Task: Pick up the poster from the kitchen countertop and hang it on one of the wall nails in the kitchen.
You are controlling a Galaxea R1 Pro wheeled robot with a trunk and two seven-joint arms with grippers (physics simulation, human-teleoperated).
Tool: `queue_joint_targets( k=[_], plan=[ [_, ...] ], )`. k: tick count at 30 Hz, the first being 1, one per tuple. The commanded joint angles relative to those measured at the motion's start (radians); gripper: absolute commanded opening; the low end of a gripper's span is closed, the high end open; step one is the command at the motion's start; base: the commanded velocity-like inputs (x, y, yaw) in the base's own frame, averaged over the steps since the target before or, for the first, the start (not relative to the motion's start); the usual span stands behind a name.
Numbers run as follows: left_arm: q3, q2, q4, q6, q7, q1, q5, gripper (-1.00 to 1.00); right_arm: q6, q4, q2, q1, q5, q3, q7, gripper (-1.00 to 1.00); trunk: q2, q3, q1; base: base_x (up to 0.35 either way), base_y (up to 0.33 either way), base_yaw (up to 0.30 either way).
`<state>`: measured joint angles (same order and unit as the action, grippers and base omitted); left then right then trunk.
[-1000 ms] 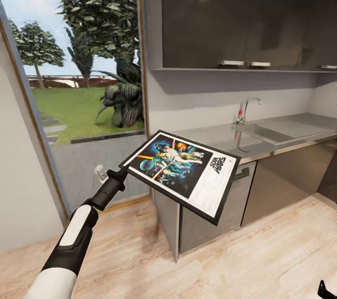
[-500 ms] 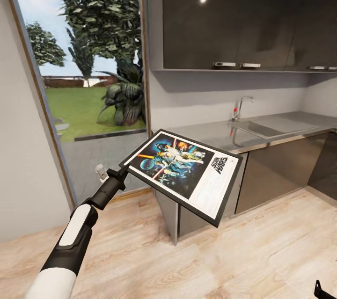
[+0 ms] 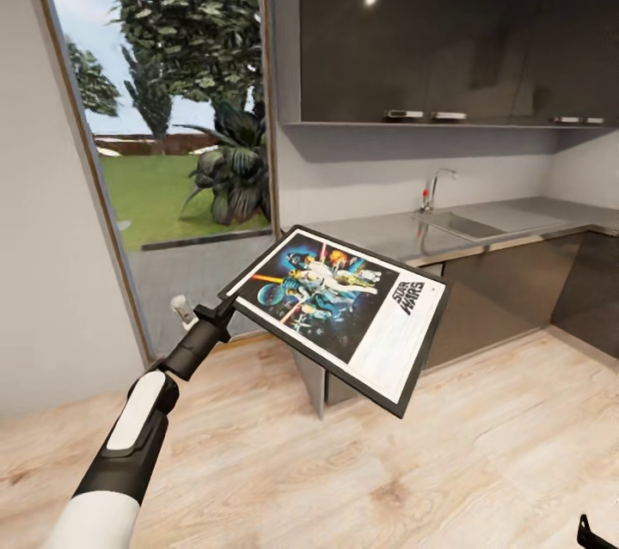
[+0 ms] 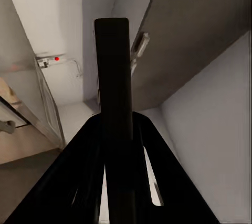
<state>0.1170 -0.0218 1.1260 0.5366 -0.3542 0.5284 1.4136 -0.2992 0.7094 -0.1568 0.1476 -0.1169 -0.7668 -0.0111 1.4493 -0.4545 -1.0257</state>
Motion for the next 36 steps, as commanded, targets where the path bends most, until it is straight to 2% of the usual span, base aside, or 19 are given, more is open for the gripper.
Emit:
queue_joint_targets(
  k=[1,2,3,5,6,8,11,12,13,14,16,17,21,23,25,26,27,33,36],
  plan=[
    [0.000,0.000,0.008,0.011,-0.010,0.001,0.003,-1.00,-0.003,-0.001,0.000,0.001,-0.011,-0.003,-0.001,1.00,0.001,-0.002,0.001,-0.315,0.000,0.000],
    [-0.004,0.002,0.015,0.014,-0.026,0.001,0.001,-1.00,-0.003,-0.001,0.000,0.001,-0.011,-0.003,-0.001,1.00,0.001,-0.003,0.001,-0.274,0.000,0.000],
    [-0.015,0.013,0.026,0.016,-0.079,0.001,-0.020,-1.00,-0.003,-0.001,0.000,0.001,-0.011,-0.002,0.000,1.00,0.001,-0.003,0.001,-0.176,0.000,0.000],
    [-0.038,0.034,0.036,0.019,-0.181,0.001,-0.096,-1.00,-0.002,-0.002,0.000,0.001,-0.012,-0.001,0.002,1.00,0.001,-0.004,0.001,-0.101,0.000,0.000],
    [-0.050,0.044,0.037,0.018,-0.262,0.001,-0.174,-1.00,-0.001,-0.003,0.000,0.001,-0.018,0.001,0.003,1.00,0.001,-0.004,0.001,-0.058,0.000,0.000],
    [-0.057,0.051,0.035,0.018,-0.343,0.001,-0.261,-1.00,0.000,-0.007,-0.001,0.001,-0.042,0.008,0.005,1.00,0.001,-0.004,0.001,-0.041,0.000,0.000],
    [-0.066,0.060,0.030,0.002,-0.514,0.001,-0.486,-1.00,0.002,-0.033,-0.001,0.001,-0.186,0.062,0.008,1.00,0.001,-0.005,0.001,-0.016,0.000,0.000],
    [-0.066,0.061,0.029,-0.005,-0.530,0.001,-0.516,-1.00,0.002,-0.037,-0.001,0.001,-0.204,0.069,0.009,1.00,0.001,-0.005,0.001,-0.008,0.000,0.000],
    [-0.068,0.062,0.028,-0.026,-0.568,0.001,-0.595,-1.00,0.004,-0.045,-0.001,0.001,-0.242,0.083,0.024,1.00,0.001,-0.005,0.001,-0.004,0.000,0.000],
    [-0.069,0.063,0.028,-0.037,-0.595,0.001,-0.642,-1.00,0.005,-0.047,-0.001,0.001,-0.257,0.088,0.049,1.00,0.001,-0.005,0.001,-0.003,0.000,0.000],
    [-0.070,0.064,0.028,-0.044,-0.627,0.001,-0.692,-1.00,0.005,-0.049,-0.001,0.001,-0.267,0.091,0.087,1.00,0.001,-0.005,0.001,-0.002,0.000,0.000],
    [-0.070,0.064,0.025,-0.056,-0.664,0.001,-0.749,-1.00,0.006,-0.049,-0.002,0.001,-0.273,0.093,0.141,1.00,0.001,-0.005,0.001,-0.001,0.000,0.000],
    [-0.071,0.064,0.010,-0.096,-0.727,0.001,-0.842,-1.00,0.006,-0.047,-0.002,0.001,-0.280,0.095,0.246,1.00,0.001,-0.005,0.001,0.000,0.000,0.000],
    [-0.073,0.063,-0.003,-0.152,-0.781,0.001,-0.894,-1.00,0.007,-0.044,-0.005,0.001,-0.284,0.095,0.351,1.00,0.001,-0.005,0.001,0.000,0.000,0.000],
    [-0.076,0.063,-0.007,-0.169,-0.805,0.001,-0.908,-1.00,0.007,-0.043,-0.006,0.001,-0.286,0.096,0.407,1.00,0.001,-0.005,0.001,0.000,0.000,0.000],
    [-0.078,0.063,-0.009,-0.180,-0.826,0.001,-0.916,-1.00,0.007,-0.042,-0.008,0.001,-0.287,0.096,0.470,1.00,0.001,-0.005,0.001,0.000,0.000,0.000],
    [-0.081,0.061,-0.010,-0.190,-0.858,0.001,-0.924,-1.00,0.008,-0.036,-0.010,0.002,-0.288,0.096,0.576,1.00,0.001,-0.005,0.001,0.000,0.000,0.000],
    [-0.082,0.060,-0.014,-0.200,-0.974,0.001,-0.932,-1.00,0.016,-0.005,-0.036,0.002,-0.289,0.095,0.791,1.00,0.001,-0.005,0.001,0.000,0.000,0.000],
    [-0.082,0.060,-0.014,-0.202,-1.003,0.001,-0.933,-1.00,0.018,0.019,-0.042,0.002,-0.289,0.095,0.855,1.00,0.001,-0.005,0.001,0.000,0.000,0.000]
  ],
)
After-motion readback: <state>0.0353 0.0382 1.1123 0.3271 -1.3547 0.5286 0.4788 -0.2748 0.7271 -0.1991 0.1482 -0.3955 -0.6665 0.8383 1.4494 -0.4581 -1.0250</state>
